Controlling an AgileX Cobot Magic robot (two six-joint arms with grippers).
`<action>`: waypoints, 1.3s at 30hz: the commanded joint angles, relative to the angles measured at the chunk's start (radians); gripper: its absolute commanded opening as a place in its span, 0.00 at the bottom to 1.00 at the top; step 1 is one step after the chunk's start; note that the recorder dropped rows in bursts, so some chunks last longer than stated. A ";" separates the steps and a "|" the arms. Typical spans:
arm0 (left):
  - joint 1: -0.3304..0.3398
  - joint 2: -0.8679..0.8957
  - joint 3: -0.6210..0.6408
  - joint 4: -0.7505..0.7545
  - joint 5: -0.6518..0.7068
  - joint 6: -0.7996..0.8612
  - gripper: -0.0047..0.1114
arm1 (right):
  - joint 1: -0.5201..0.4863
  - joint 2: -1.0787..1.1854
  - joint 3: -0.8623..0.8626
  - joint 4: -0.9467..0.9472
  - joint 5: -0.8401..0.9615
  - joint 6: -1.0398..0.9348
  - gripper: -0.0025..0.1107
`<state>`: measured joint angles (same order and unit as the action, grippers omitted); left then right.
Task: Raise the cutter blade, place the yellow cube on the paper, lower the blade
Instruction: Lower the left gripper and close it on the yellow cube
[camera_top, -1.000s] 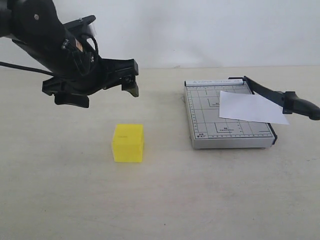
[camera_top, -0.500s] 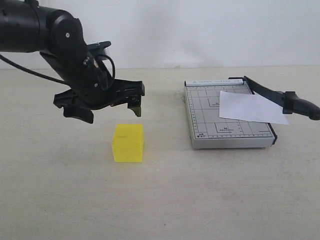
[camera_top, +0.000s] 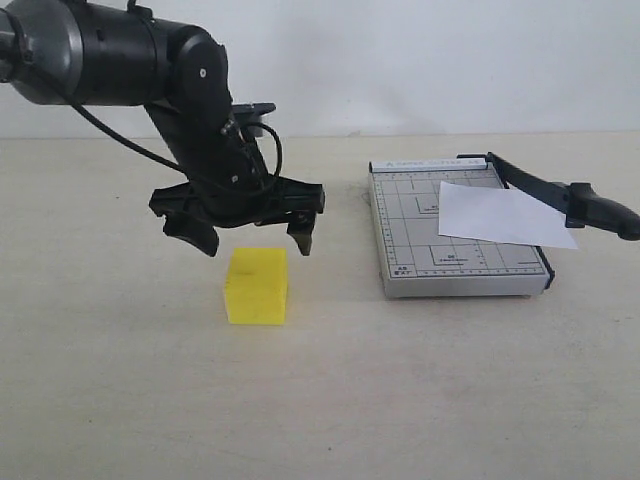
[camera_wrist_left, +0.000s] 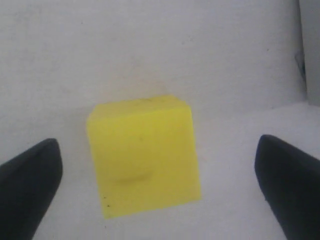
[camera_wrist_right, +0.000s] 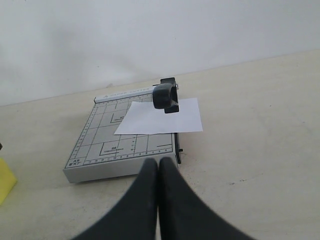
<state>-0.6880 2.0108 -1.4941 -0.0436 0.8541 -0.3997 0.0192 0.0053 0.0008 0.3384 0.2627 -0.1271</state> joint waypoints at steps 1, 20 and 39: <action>-0.005 0.005 -0.008 0.010 0.017 0.005 0.88 | 0.000 -0.005 -0.001 -0.005 -0.004 -0.002 0.02; -0.005 0.058 -0.006 0.033 0.032 -0.004 0.88 | 0.000 -0.005 -0.001 -0.005 -0.004 -0.002 0.02; -0.005 0.063 -0.006 0.033 0.003 -0.011 0.88 | 0.000 -0.005 -0.001 -0.005 -0.004 -0.002 0.02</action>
<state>-0.6880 2.0743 -1.4941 -0.0155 0.8664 -0.4018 0.0192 0.0053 0.0008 0.3388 0.2627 -0.1271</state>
